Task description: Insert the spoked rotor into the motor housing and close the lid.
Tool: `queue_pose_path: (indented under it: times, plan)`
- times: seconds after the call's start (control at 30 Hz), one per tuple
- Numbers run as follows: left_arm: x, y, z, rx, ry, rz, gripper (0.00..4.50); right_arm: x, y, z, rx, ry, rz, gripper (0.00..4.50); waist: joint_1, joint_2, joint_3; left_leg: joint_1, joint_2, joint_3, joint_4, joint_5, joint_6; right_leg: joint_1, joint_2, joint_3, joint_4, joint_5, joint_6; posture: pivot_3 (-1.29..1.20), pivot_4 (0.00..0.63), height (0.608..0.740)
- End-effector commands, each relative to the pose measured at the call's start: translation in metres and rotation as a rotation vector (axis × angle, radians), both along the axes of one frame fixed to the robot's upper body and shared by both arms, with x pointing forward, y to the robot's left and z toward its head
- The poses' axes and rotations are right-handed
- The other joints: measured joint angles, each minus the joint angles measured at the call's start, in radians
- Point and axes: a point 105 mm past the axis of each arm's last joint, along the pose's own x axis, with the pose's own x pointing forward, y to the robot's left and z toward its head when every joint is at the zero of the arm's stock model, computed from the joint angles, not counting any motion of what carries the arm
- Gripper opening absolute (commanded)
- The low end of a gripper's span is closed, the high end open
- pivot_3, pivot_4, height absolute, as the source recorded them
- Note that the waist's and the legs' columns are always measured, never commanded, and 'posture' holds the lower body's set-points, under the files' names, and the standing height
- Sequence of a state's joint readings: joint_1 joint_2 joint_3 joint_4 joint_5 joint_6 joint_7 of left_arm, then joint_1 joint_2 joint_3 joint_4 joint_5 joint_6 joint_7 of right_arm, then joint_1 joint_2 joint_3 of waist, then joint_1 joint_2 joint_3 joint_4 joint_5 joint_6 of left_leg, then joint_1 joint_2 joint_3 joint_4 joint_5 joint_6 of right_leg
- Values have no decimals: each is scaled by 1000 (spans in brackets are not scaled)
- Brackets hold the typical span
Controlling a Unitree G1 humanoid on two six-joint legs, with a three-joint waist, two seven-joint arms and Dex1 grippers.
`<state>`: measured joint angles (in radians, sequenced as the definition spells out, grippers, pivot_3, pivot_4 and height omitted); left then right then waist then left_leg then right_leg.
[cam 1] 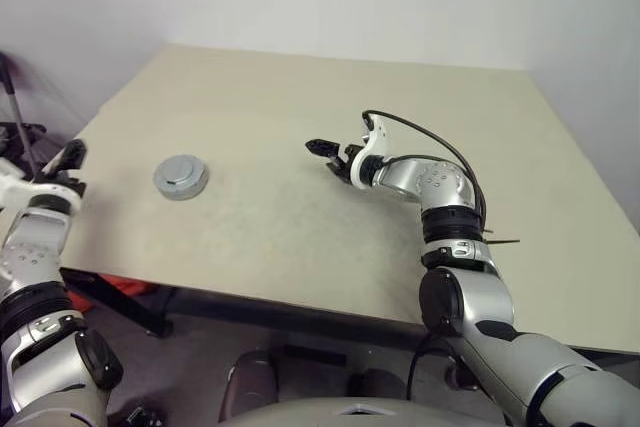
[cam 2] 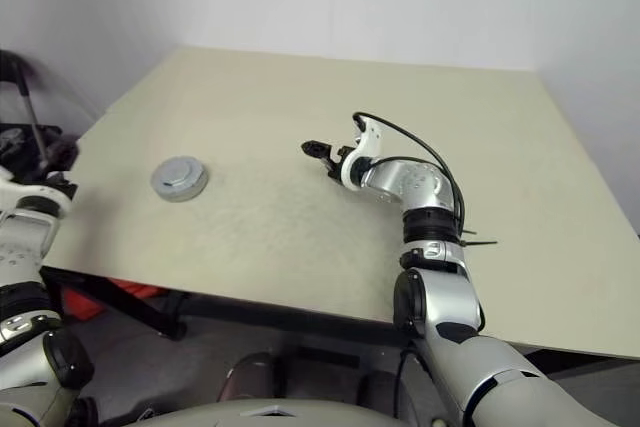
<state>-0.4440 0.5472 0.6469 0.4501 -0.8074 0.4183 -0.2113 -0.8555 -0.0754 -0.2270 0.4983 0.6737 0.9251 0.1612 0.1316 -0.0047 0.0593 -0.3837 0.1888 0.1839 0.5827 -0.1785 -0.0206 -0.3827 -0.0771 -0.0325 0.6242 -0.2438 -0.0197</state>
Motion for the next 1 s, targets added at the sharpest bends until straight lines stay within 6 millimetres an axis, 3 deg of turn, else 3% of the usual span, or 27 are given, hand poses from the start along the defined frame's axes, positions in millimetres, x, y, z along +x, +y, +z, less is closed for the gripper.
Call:
queue_pose_path:
  times: [0.03, 0.17, 0.27, 0.37, 0.47, 0.67, 1.0]
  plan:
    - [14, -60, 36, 254, -92, -200, 4464, 9, -13, 40, -186, -399, -15, 4441, 7, 0, 0, 0, 0, -1, 0, 0, 0, 1, 0, -1, 0, 0, 0, 0, 0, 740]
    - [14, -133, 44, 414, -153, -468, 4464, -1, -28, 48, -287, -613, 121, 4441, 17, -1, 0, 0, 0, -4, 2, 0, -1, 3, 0, -3, 0, 0, 0, 0, 0, 740]
    - [12, -189, 24, 586, -128, -667, 4464, -9, -57, 45, -401, -710, 227, 4441, 16, -1, 0, 1, 0, -4, 2, 0, 0, 4, 0, -3, 0, 0, 0, 0, 0, 740]
    - [16, -213, -3, 658, -77, -754, 4464, -10, -77, 31, -510, -712, 268, 4441, 11, 0, 0, 1, 0, -4, 4, 0, 0, 5, 1, -3, 1, 0, 0, 0, 0, 740]
    - [14, -237, -13, 704, -90, -838, 4464, -23, -93, 17, -541, -702, 332, 4441, -7, 0, 0, 1, 2, -4, 6, 0, 0, 5, 2, -3, 2, 0, -2, 0, 0, 740]
    - [15, -254, -6, 673, -156, -872, 4464, -47, -111, -10, -601, -659, 432, 4441, -11, 2, 0, -1, 3, -4, 14, -5, 9, 5, 2, -3, 4, -2, -7, 0, 0, 740]
    - [21, -254, -11, 656, -123, -868, 4464, -51, -100, -5, -581, -695, 413, 4441, -9, 3, 1, 8, 2, -4, 16, -6, 11, 15, 1, -2, 4, -2, -8, 0, 0, 740]
